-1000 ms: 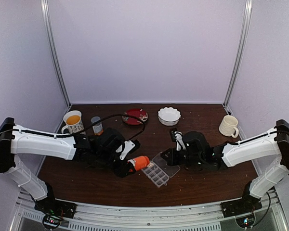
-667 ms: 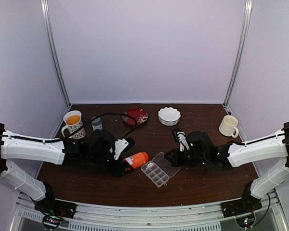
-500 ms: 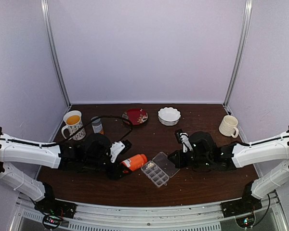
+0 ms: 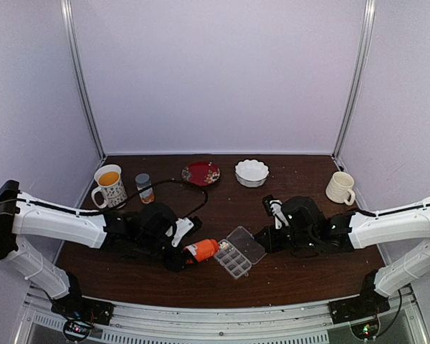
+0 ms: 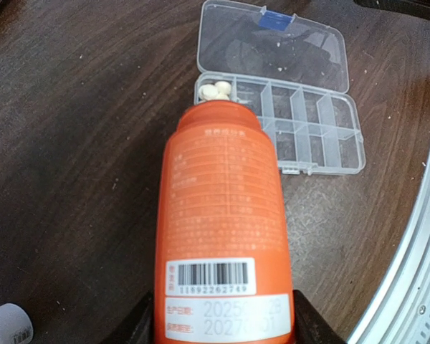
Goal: Sort the pills into containers
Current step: Pour the pill into the compartment of the pill container.
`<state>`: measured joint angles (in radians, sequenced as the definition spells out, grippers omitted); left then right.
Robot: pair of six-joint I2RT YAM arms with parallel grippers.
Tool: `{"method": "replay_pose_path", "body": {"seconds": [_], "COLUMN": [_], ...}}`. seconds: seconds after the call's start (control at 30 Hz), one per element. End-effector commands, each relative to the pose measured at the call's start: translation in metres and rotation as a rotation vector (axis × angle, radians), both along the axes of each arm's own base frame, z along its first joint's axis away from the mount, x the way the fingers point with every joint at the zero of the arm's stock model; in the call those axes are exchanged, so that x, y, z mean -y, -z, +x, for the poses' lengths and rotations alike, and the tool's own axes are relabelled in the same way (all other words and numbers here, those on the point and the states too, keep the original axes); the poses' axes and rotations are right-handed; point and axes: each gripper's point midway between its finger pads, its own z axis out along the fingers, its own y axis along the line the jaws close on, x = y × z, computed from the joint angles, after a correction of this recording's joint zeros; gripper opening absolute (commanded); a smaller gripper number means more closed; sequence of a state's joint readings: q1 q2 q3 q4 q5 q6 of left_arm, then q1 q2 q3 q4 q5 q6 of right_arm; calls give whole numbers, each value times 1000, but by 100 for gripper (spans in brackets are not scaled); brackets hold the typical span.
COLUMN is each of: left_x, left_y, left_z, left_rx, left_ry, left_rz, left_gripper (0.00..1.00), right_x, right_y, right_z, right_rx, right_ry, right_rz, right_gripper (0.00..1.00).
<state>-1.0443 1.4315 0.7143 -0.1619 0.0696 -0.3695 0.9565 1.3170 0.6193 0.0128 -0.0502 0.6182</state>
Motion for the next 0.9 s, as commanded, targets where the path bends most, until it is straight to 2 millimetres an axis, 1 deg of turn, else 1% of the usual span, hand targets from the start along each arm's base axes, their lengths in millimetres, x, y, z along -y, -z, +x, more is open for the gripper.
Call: {"method": "replay_pose_path", "body": {"seconds": [0.0,0.27,0.43,0.5,0.6,0.73,0.87], "left_x": [10,3,2,4,5,7,9], "left_y": [-9,-7,-7,-7,-4,0,4], "left_z": [7,10,10,9,8,5,5], "left_rx": [7,-27,-44,-51,-63,-78,-91], "left_ry": [-3,-14,-17,-12,-9,1,4], "left_rz": [8,129,156,153,159,155,162], "left_gripper": [0,0,0,0,0,0,0], "right_x": [-11,-15,-30,-40,-57,-86,-114], "right_y": [-14,-19,-32,-41,-50,-60,-51], "right_z": [6,7,10,12,11,7,1], "right_rx": [19,20,27,32,26,22,-21], "right_ry": [-6,-18,-43,-59,-78,-102,-135], "right_rz": [39,50,87,120,176,290,339], "right_gripper": [6,6,7,7,7,5,2]}}
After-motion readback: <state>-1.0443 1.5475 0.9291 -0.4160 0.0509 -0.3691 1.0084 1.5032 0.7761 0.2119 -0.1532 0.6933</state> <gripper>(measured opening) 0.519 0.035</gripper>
